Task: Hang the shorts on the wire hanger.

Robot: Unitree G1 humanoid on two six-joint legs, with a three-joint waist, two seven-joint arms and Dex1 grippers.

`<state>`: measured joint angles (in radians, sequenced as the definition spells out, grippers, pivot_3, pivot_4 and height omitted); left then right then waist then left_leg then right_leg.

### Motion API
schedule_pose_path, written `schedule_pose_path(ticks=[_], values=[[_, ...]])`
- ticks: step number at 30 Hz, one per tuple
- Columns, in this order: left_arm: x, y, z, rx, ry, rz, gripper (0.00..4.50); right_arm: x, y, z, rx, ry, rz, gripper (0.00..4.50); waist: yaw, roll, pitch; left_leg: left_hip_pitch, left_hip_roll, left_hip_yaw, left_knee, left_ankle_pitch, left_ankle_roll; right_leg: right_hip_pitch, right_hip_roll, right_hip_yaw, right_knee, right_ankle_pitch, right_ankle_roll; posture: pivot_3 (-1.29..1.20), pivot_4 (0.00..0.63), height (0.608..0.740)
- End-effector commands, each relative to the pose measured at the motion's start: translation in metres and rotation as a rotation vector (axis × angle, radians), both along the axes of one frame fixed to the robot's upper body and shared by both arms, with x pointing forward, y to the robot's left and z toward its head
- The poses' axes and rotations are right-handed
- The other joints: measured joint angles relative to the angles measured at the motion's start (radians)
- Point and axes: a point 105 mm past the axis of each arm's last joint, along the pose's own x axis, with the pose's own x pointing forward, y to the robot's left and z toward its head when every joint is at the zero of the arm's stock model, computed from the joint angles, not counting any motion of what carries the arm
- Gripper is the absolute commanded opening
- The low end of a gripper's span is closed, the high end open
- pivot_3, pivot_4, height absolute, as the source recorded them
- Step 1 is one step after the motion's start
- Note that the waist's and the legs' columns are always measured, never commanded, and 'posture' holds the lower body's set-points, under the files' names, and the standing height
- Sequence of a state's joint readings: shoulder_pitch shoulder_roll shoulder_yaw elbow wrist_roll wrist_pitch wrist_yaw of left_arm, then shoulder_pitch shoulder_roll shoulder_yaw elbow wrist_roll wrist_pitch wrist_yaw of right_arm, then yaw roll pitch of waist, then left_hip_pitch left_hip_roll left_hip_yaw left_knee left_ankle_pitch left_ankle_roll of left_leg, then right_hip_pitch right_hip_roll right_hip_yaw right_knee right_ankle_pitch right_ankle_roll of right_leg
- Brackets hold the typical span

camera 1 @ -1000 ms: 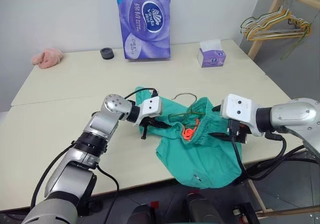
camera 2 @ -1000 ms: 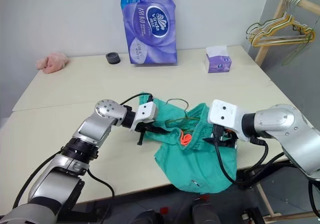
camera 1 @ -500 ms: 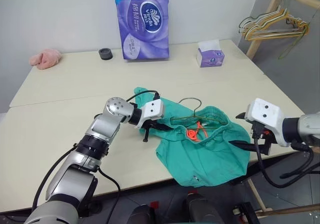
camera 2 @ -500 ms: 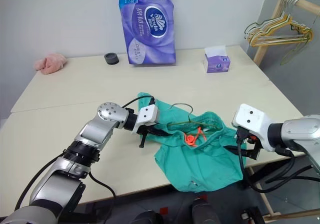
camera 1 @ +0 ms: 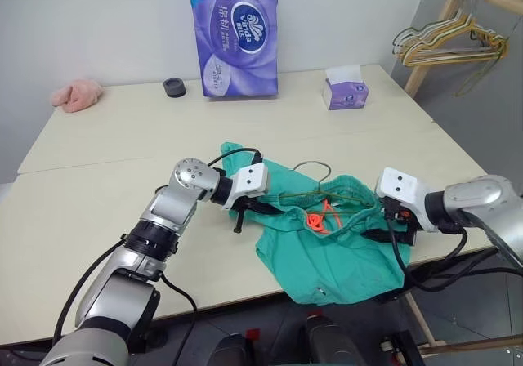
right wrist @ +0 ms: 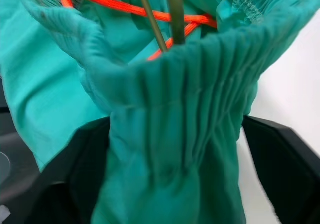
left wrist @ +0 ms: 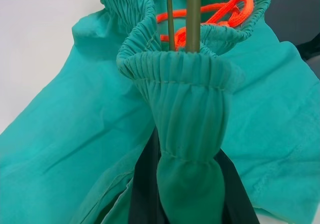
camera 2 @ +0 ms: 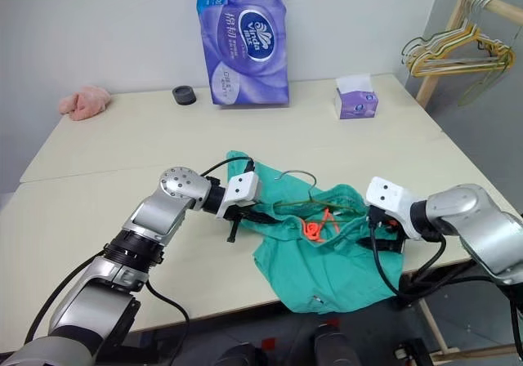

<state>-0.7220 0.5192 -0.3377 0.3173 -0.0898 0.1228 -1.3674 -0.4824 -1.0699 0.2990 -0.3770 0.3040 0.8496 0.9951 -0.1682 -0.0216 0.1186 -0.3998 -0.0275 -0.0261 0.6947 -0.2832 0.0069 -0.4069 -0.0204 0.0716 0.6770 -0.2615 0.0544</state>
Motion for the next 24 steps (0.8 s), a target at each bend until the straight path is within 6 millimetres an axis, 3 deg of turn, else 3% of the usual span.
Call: schedule_pose_path(ticks=[1, 9, 12, 19, 22, 24], values=[[-0.001, -0.004, 0.017, -0.031, -0.055, -0.030, 0.00, 0.006, 0.001, 0.004, -0.019, -0.023, 0.038, 2.87, 0.000, 0.000, 0.000, 0.000, 0.000, 0.000, 0.000, 0.000, 0.000, 0.000, 0.000, 0.000, 0.000, 0.000, 0.000, -0.24, 0.093, 0.740], [-0.002, -0.004, 0.017, -0.033, -0.062, -0.030, 0.00, 0.006, 0.005, 0.004, -0.027, -0.026, 0.065, 0.05, 0.000, 0.000, 0.000, 0.000, 0.000, 0.000, 0.000, 0.000, 0.000, 0.000, 0.000, 0.000, 0.000, 0.000, 0.000, -0.24, 0.093, 0.740], [-0.001, -0.004, 0.017, -0.033, -0.061, -0.027, 0.00, 0.004, 0.008, 0.006, -0.023, -0.029, 0.082, 0.02, -0.001, 0.000, 0.000, 0.000, 0.000, -0.001, 0.000, 0.000, 0.000, 0.000, 0.000, 0.000, 0.000, 0.000, 0.000, -0.24, 0.094, 0.740], [0.004, -0.003, 0.024, -0.095, -0.014, 0.013, 1.88, 0.000, 0.014, 0.009, -0.005, -0.039, 0.101, 0.00, 0.000, 0.000, 0.000, 0.000, 0.000, -0.001, 0.000, 0.000, 0.000, 0.000, 0.000, 0.000, 0.000, 0.000, 0.000, -0.24, 0.094, 0.740], [0.011, 0.010, 0.030, -0.101, -0.007, 0.047, 2.90, -0.001, 0.011, 0.010, -0.010, -0.037, 0.099, 0.00, -0.001, 0.000, 0.000, 0.000, 0.000, -0.001, 0.000, 0.000, 0.000, 0.000, 0.000, 0.000, 0.000, 0.000, 0.000, -0.24, 0.094, 0.740], [0.016, 0.020, 0.035, -0.106, 0.018, 0.076, 3.12, -0.002, 0.010, 0.010, -0.009, -0.037, 0.097, 0.00, -0.001, 0.000, 0.000, 0.000, 0.000, -0.001, 0.000, 0.000, 0.000, 0.000, 0.000, 0.000, 0.000, 0.000, 0.000, -0.24, 0.092, 0.740]])
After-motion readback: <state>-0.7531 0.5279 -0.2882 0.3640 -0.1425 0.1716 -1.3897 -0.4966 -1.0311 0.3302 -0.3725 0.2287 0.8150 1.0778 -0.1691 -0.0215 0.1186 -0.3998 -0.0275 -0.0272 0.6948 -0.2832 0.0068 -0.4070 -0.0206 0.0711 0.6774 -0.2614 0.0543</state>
